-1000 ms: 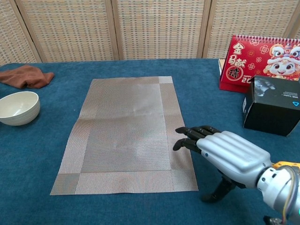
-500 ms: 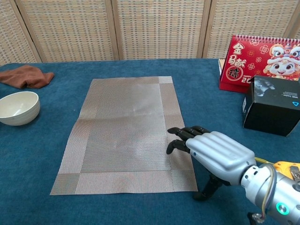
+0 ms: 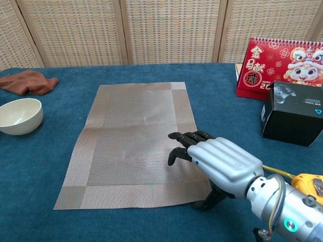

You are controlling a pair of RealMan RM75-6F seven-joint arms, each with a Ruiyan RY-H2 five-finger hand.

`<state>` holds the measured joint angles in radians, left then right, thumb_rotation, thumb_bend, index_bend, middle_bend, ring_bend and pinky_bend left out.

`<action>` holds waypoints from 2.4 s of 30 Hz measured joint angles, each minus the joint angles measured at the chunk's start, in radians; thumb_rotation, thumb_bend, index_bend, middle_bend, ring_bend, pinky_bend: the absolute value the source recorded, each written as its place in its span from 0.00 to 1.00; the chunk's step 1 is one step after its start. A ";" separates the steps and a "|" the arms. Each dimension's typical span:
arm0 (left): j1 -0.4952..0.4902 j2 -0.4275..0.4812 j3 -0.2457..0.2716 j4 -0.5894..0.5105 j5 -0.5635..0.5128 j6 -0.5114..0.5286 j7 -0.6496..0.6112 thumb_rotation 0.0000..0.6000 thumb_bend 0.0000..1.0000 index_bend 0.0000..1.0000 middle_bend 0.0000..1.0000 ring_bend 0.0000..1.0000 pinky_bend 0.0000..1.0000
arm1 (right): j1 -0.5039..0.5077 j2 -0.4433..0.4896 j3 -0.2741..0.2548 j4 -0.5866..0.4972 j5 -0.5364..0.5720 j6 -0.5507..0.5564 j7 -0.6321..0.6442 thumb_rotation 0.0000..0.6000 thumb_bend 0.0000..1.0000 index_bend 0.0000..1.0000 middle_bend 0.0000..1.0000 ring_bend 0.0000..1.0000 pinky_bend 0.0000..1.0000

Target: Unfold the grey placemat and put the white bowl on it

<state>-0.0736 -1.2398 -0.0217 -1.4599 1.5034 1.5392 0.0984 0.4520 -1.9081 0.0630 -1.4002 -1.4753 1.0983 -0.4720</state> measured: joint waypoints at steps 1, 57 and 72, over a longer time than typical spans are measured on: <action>0.000 -0.001 0.000 0.000 0.001 0.000 0.000 1.00 0.21 0.07 0.00 0.00 0.00 | 0.000 -0.001 -0.001 0.000 0.001 0.000 0.000 1.00 0.32 0.32 0.00 0.00 0.00; -0.003 -0.015 -0.009 0.013 0.005 -0.026 -0.010 1.00 0.21 0.10 0.00 0.00 0.00 | 0.000 -0.048 0.001 0.157 -0.035 0.117 0.125 1.00 0.60 0.68 0.10 0.00 0.00; -0.005 -0.020 -0.008 0.019 0.003 -0.033 -0.005 1.00 0.21 0.10 0.00 0.00 0.00 | -0.014 -0.016 -0.004 0.124 -0.038 0.138 0.129 1.00 0.59 0.69 0.12 0.00 0.00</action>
<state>-0.0783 -1.2597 -0.0299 -1.4413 1.5066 1.5062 0.0936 0.4385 -1.9239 0.0594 -1.2763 -1.5129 1.2365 -0.3435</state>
